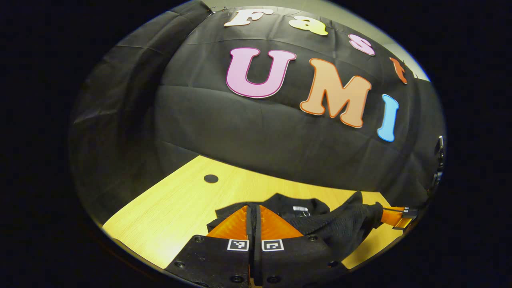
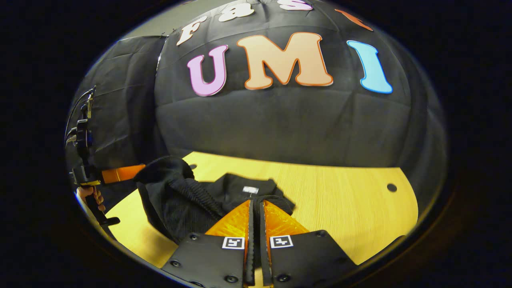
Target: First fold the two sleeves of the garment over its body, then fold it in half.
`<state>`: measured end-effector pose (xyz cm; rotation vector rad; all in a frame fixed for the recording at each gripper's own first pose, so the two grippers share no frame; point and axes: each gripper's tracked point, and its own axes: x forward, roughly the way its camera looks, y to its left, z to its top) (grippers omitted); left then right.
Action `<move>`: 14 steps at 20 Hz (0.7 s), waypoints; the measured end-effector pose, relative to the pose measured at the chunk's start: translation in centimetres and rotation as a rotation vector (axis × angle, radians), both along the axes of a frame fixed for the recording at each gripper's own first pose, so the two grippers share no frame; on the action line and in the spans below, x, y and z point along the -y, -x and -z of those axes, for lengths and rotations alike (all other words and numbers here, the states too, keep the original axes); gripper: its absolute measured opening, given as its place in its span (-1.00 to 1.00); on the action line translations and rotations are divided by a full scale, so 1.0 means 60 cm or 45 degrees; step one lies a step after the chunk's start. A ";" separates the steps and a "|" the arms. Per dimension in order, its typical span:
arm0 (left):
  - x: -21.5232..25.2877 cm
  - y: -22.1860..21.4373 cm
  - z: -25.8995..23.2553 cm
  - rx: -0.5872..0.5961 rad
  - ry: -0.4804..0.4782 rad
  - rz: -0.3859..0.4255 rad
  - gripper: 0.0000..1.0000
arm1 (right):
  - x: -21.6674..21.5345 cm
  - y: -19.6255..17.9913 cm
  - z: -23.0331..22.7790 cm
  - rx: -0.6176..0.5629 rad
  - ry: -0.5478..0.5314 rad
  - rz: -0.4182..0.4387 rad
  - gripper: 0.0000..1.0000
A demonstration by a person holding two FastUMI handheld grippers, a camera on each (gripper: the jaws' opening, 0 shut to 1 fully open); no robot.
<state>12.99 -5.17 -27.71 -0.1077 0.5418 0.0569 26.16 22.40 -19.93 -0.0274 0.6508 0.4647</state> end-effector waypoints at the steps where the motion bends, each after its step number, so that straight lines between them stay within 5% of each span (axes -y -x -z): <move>1: 0.001 -0.034 0.013 -0.004 -0.014 -0.012 -1.00 | -0.010 -0.034 0.005 0.006 -0.006 -0.009 -0.82; 6: -0.006 -0.167 0.096 -0.084 -0.228 0.023 -1.00 | -0.024 -0.157 0.089 -0.070 0.028 0.014 -0.82; 7: -0.014 -0.177 0.100 -0.087 -0.296 0.026 -0.77 | -0.021 -0.163 0.100 -0.106 0.005 0.034 -0.37; 10: -0.051 -0.168 0.093 -0.098 -0.463 0.009 0.94 | 0.011 -0.180 0.104 -0.102 0.013 0.077 0.97; 11: -0.057 -0.164 0.078 -0.090 -0.445 -0.006 0.80 | 0.021 -0.182 0.092 -0.064 0.038 0.081 0.90; 14: -0.062 -0.149 -0.009 0.043 -0.373 -0.069 0.86 | 0.047 -0.165 0.009 0.047 0.032 0.087 0.98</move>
